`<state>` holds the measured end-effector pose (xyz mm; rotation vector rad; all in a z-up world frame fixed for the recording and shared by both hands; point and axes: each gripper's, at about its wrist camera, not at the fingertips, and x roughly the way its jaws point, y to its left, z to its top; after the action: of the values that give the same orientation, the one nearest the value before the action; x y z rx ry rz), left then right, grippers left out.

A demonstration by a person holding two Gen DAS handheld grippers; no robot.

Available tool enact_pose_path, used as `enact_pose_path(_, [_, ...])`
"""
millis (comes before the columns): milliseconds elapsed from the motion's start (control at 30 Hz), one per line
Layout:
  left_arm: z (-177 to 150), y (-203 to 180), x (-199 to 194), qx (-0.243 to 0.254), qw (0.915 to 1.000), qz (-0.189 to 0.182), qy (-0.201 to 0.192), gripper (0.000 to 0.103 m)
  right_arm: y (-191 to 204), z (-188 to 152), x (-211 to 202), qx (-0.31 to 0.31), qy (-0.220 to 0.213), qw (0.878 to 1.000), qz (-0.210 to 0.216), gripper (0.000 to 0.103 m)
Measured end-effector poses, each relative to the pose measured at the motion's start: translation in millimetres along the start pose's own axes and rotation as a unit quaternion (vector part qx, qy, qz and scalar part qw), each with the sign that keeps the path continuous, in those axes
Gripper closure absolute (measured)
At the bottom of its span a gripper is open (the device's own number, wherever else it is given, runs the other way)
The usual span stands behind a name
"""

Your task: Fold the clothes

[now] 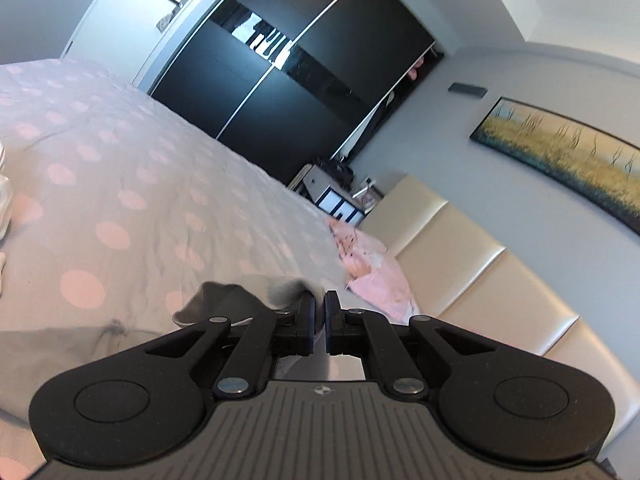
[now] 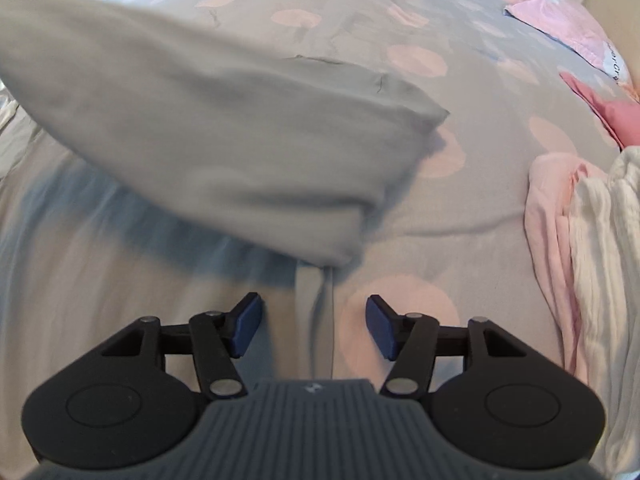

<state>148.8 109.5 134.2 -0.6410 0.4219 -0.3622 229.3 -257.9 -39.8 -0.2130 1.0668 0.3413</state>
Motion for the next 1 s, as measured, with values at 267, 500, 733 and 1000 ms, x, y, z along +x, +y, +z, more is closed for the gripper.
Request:
enact_pose_path(267, [10,-12,-27,0.000,0.9992,-0.006,-0.040,0.100,4,20,3,0.014,-0.035,0.999,-0.029,0.049])
enact_pose_path(500, [-12,-17,-37,0.014,0.9989,-0.007,0.045,0.101,-42,19,-4,0.103,-0.033,0.994,-0.010,0.093])
enact_pose_path(733, [-81,-69,-51,0.090,0.9624,-0.124,0.224,0.101,-76,18,-4,0.165,-0.021,0.986,0.010,0.093])
enact_pose_path(1000, [-146,-97,-67,0.027,0.9122,-0.246,0.327,0.101,-75,17,8,0.150,-0.008,0.989,0.004,0.093])
